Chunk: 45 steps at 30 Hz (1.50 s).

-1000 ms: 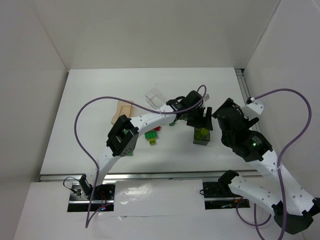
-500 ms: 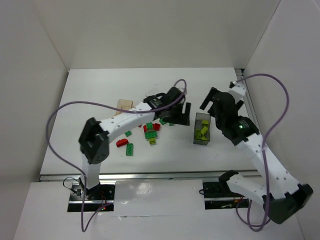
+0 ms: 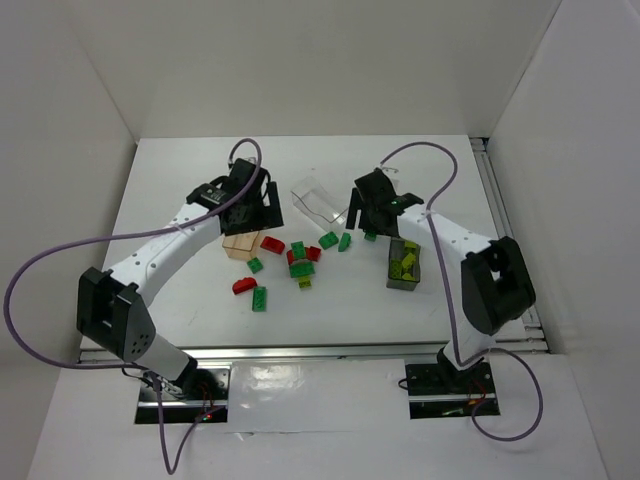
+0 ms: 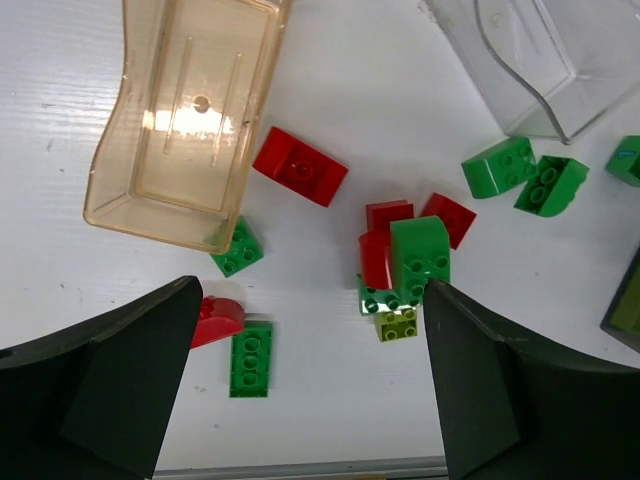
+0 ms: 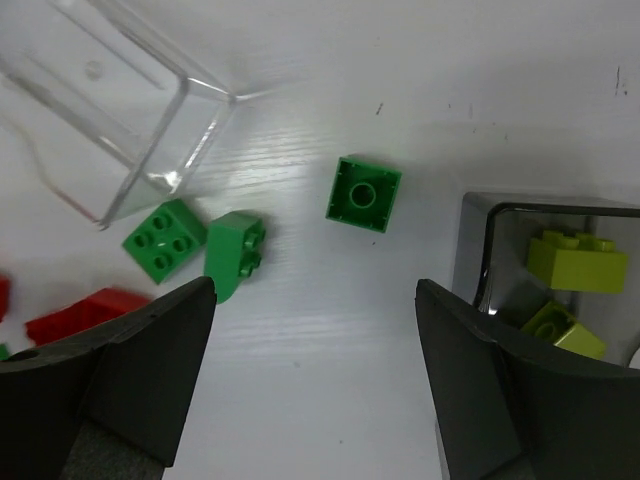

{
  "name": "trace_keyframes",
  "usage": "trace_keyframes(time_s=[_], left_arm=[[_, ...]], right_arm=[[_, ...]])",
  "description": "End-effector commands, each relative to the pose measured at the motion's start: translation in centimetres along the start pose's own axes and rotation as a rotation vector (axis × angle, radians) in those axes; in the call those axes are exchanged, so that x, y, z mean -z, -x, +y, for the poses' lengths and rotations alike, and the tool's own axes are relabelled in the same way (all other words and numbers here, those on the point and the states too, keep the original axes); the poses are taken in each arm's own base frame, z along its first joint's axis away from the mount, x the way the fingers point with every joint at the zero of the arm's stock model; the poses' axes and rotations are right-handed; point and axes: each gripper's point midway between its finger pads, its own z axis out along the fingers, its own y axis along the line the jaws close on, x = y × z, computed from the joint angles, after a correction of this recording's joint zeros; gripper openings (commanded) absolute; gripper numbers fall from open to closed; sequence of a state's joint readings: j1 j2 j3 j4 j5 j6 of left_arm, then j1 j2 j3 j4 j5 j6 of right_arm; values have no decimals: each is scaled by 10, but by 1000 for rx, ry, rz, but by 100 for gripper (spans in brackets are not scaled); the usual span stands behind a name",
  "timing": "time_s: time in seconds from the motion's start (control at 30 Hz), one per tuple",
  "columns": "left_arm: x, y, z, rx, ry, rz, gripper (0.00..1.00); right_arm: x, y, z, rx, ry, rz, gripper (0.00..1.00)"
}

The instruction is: Sort the legos into containers by color

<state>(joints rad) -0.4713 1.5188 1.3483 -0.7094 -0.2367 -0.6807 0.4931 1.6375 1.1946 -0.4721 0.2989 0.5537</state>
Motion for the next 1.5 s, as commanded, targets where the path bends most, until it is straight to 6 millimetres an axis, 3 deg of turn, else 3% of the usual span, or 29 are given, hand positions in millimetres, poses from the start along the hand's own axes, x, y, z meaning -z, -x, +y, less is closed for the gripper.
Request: trace_keyframes(time_s=[0.0,0.03,0.23,0.47,0.53,0.63,0.8,0.9,1.0,1.13,1.27,1.37,1.47], left_arm=[[8,7,17,3,37,-32,100],[13,11,20,15,36,-46,100],[12,-1,39,25,75,-26,97],[9,-5,32,25,53,-12,96],[4,-8,35,21,71,-3,96],[3,-11,36,44,76,3,95],[1,-25,47,63,110,16,94],[0,-39,58,66,134,31,92],[3,-56,65,94,129,65,88],[16,-79,69,125,73,91,88],[8,-118,75,142,58,193,88],[2,-133,62,159,16,214,87],[-9,-152,66,165,56,260,87]], right_arm=[[-9,25,11,-53,9,-54,87],[-21,18,6,-49,-15,-29,87],[-44,1,2,-73,-34,9,82],[-73,-6,-17,-104,-126,39,81],[-81,-5,-20,-122,-136,40,72],[-88,-5,-19,-120,-139,45,67],[-85,4,-16,-115,-139,28,45],[-54,31,-3,-115,-95,-58,40],[-34,45,4,-118,-56,-106,40],[-6,65,34,-116,30,-173,40],[-11,72,68,-80,95,-181,40],[-27,74,85,-58,101,-163,40],[-36,76,99,-52,118,-158,43]])
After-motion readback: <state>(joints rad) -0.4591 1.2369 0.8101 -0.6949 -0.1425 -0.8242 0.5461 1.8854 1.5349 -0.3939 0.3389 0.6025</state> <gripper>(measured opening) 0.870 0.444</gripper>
